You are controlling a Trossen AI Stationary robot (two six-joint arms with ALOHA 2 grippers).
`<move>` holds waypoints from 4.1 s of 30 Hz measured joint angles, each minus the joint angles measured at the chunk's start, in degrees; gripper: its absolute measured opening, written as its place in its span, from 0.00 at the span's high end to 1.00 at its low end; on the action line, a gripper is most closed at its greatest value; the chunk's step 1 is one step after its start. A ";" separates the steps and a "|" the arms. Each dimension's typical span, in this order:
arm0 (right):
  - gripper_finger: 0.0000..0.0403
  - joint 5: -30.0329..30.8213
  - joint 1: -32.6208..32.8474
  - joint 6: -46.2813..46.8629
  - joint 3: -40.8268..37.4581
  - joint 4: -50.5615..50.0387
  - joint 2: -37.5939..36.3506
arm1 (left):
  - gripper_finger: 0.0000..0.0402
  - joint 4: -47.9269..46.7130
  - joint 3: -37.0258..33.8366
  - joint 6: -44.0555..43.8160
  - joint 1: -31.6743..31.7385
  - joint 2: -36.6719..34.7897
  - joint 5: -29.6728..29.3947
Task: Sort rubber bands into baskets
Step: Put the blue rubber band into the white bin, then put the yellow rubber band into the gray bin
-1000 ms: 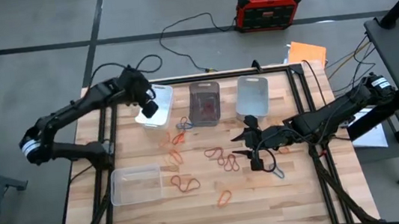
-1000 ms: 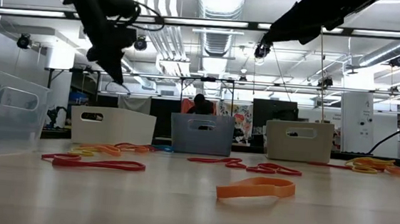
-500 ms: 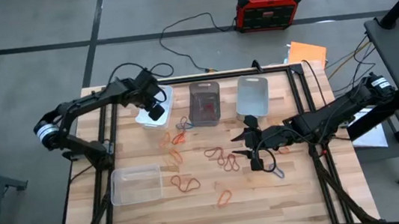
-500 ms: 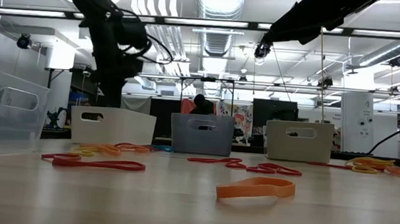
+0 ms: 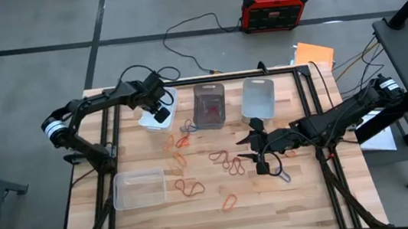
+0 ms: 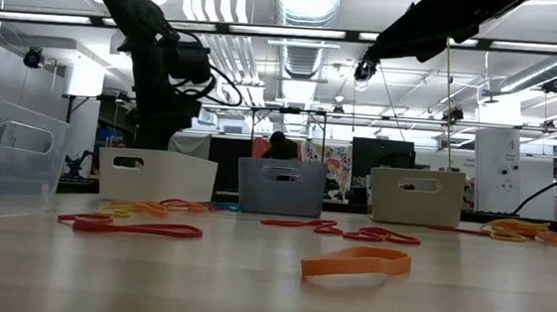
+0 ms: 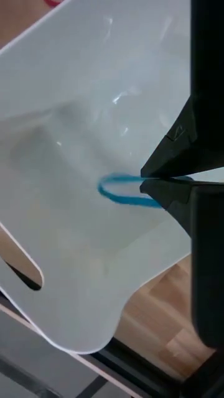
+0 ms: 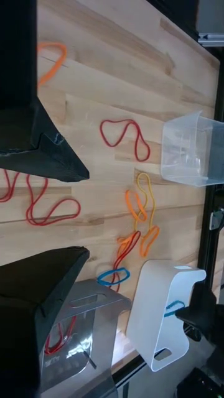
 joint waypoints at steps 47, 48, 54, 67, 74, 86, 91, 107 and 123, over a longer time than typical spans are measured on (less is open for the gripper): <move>0.66 -9.27 -4.53 64.31 26.13 -59.31 11.93 | 0.77 31.34 -21.18 17.05 -30.36 -41.26 0.91; 0.66 -10.62 -4.61 65.43 25.91 -59.50 12.57 | 0.77 32.32 -21.18 17.60 -30.36 -41.22 0.92; 0.62 -14.46 -4.80 68.25 23.60 -61.17 15.34 | 0.77 33.49 -21.18 19.52 -30.36 -41.48 0.91; 0.60 -17.57 -12.31 65.25 7.60 -53.49 14.80 | 0.77 33.54 -21.18 18.27 -30.36 -41.38 0.93; 0.63 -18.26 -14.91 63.32 1.25 -43.43 14.81 | 0.77 33.54 -21.18 17.04 -30.36 -41.20 0.93; 0.68 -18.10 -15.02 63.33 -0.18 -40.59 15.95 | 0.77 33.54 -21.18 16.95 -30.36 -41.20 0.93; 0.71 -18.09 -15.02 62.27 -0.19 -39.89 19.31 | 0.77 33.54 -21.18 16.75 -30.36 -41.20 0.93; 0.98 -18.29 -15.02 60.63 -0.15 -38.47 20.91 | 0.77 33.52 -21.38 16.18 -30.36 -41.20 0.93; 0.98 -16.43 -14.14 55.20 7.14 -38.81 11.84 | 0.77 33.46 -21.40 15.18 -30.36 -41.20 0.93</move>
